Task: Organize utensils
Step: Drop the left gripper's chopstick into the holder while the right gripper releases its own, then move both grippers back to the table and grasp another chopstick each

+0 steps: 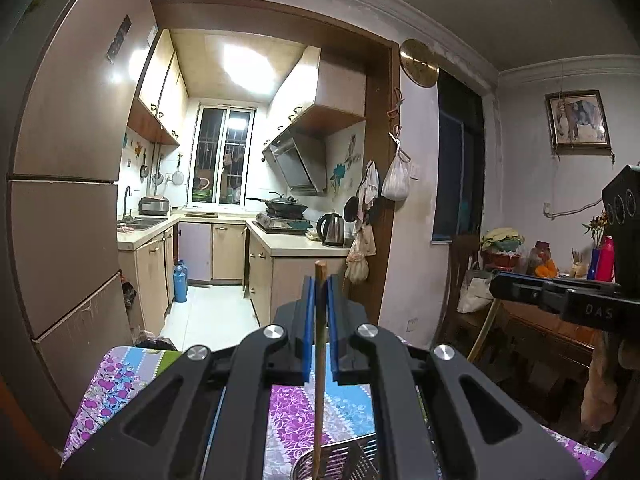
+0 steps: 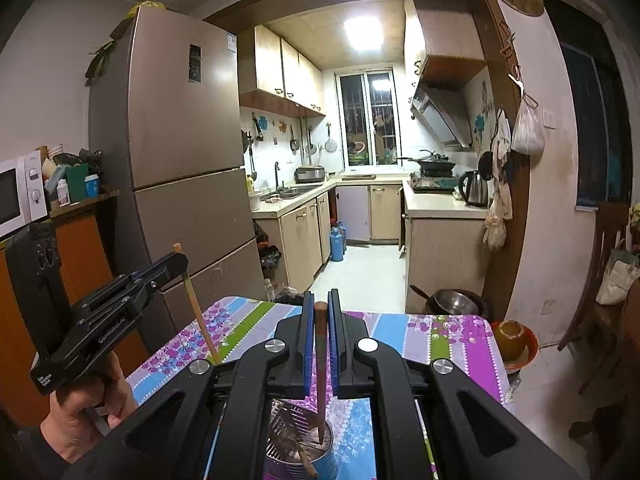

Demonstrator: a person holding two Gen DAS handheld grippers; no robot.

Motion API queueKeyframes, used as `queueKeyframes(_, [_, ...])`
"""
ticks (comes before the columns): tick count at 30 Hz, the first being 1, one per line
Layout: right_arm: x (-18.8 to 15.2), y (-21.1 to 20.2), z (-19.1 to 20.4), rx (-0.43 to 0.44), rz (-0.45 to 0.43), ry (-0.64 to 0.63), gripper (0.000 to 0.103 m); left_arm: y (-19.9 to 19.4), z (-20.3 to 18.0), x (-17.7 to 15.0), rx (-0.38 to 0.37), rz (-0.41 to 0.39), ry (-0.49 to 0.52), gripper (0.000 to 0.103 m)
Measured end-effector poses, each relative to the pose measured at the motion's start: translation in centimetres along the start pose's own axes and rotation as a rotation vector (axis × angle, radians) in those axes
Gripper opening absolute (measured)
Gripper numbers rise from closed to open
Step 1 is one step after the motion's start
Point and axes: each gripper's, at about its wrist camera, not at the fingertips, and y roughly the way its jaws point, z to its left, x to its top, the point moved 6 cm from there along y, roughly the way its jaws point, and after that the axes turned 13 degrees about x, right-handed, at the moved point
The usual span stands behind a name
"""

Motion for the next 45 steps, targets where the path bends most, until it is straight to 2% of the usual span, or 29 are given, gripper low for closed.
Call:
queueKeyframes(2, [-0.1, 0.2, 0.0, 0.003, -0.001, 0.002, 0.008, 0.1, 0.1, -0.1, 0.004, 0.005, 0.003, 0.007])
queueKeyframes(4, [-0.1, 0.3, 0.0, 0.005, 0.0, 0.005, 0.008, 0.1, 0.2, -0.3, 0.004, 0.009, 0.007, 0.02])
queueKeyframes(5, [-0.1, 0.4, 0.0, 0.003, 0.0, 0.004, 0.008, 0.2, 0.1, 0.0, 0.008, 0.008, 0.009, 0.031])
queueKeyframes(6, [-0.1, 0.4, 0.0, 0.003, -0.001, 0.004, 0.008, 0.2, 0.0, 0.2, 0.012, 0.006, 0.009, 0.034])
queueKeyframes(12, [0.3, -0.6, 0.1, -0.006, -0.022, 0.0, 0.008, -1.4, 1.2, 0.7, 0.046, -0.001, -0.002, 0.038])
queueKeyframes(14, [0.5, -2.3, 0.7, -0.007, -0.048, -0.011, 0.008, -3.2, 1.4, 0.9, 0.051, -0.01, 0.003, 0.042])
queueKeyframes(17, [0.3, -5.9, 2.4, 0.001, -0.095, -0.047, 0.011, -7.8, 0.9, 0.7, 0.049, -0.037, 0.04, 0.056])
queueKeyframes(19, [-0.6, -9.0, 3.8, 0.011, -0.132, -0.069, 0.023, -12.2, 0.5, -0.8, 0.039, -0.054, 0.088, 0.062])
queueKeyframes(20, [-1.4, -10.5, 4.5, 0.019, -0.146, -0.076, 0.025, -14.7, 0.5, -2.2, 0.041, -0.048, 0.106, 0.064])
queueKeyframes(23, [-4.9, -14.7, 6.4, 0.026, -0.177, -0.093, 0.03, -20.7, 0.5, -7.6, 0.021, 0.015, 0.11, 0.064])
queueKeyframes(25, [-8.2, -17.2, 7.7, 0.017, -0.183, -0.102, 0.031, -24.0, 0.7, -11.9, 0.034, 0.062, 0.106, 0.064])
queueKeyframes(28, [-14.9, -20.1, 9.4, -0.012, -0.162, -0.101, 0.031, -27.4, 0.4, -18.9, 0.055, 0.176, 0.101, 0.063])
queueKeyframes(30, [-18.7, -21.2, 9.9, -0.034, -0.143, -0.083, 0.031, -28.8, -0.5, -23.2, 0.052, 0.251, 0.118, 0.053])
queueKeyframes(33, [-23.9, -22.0, 10.4, -0.043, -0.092, -0.033, 0.031, -29.4, -1.8, -26.5, 0.051, 0.287, 0.158, 0.043])
queueKeyframes(37, [-28.9, -22.5, 10.3, -0.062, -0.01, 0.017, 0.031, -28.6, -2.4, -28.7, 0.057, 0.319, 0.176, 0.031])
queueKeyframes(45, [-31.1, -23.8, 9.9, -0.098, 0.004, 0.038, 0.031, -27.6, -3.3, -30.1, 0.083, 0.338, 0.188, 0.017])
